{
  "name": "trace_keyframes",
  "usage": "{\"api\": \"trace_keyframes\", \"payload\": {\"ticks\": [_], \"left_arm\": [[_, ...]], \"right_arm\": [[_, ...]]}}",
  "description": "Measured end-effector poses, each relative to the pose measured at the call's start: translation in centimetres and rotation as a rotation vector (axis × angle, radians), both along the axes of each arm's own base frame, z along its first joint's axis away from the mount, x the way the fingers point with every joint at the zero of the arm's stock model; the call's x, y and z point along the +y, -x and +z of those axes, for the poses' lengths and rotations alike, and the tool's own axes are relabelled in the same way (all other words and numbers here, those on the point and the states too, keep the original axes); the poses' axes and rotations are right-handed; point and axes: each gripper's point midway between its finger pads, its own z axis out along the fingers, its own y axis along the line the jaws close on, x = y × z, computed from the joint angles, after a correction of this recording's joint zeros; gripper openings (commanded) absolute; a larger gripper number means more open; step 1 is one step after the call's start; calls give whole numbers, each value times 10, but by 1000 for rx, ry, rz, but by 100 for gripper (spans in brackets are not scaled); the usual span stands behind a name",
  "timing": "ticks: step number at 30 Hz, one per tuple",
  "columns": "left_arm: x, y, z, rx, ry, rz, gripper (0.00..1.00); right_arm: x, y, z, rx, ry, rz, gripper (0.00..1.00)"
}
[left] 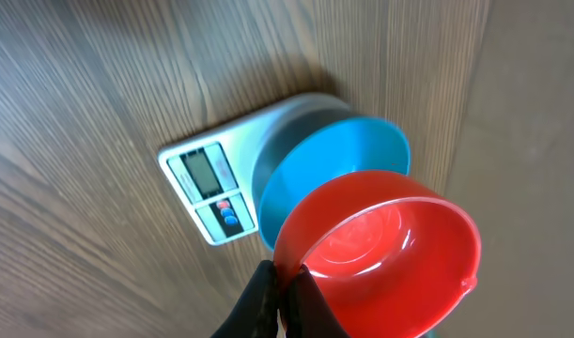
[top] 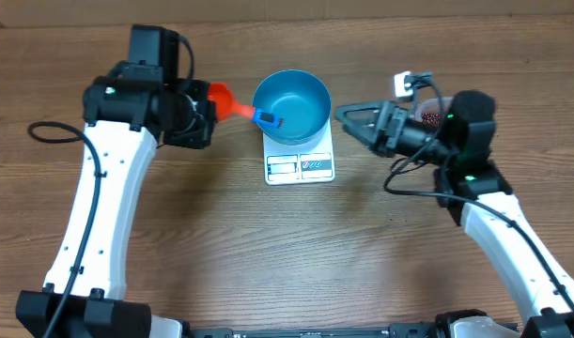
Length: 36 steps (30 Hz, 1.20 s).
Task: Scoop item into bowl and weigh 150g on scale
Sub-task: 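Pass the scoop handle from the left gripper to the right gripper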
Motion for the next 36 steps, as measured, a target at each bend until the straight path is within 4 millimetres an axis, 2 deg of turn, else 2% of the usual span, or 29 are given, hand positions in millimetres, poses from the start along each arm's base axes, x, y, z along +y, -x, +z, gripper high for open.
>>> {"api": "trace_keyframes", "payload": {"ticks": [3,10,14,18,27,34,36], "left_arm": [[-14,3,0,8,15,-6,4],[-43,3,5,-26,39,-48,4],[-62,3,10,-53,52,-86,4],[-76,5,11,-63,60,-101,5],[-86,8,11,-64,57,-97,4],[-96,-1,-6,-39,54,-107,4],[-100,-5,-11,-34,60,-113,4]], "right_arm": [[11,0,-2,20,3,-18,99],[22,-3,-4,33,15,-60,99],[24,-4,-5,33,19,-70,90],[23,-5,-5,34,20,-80,76],[23,-6,-6,36,20,-86,68],[23,-6,-6,36,20,-86,57],[23,-6,-6,35,21,-86,50]]}}
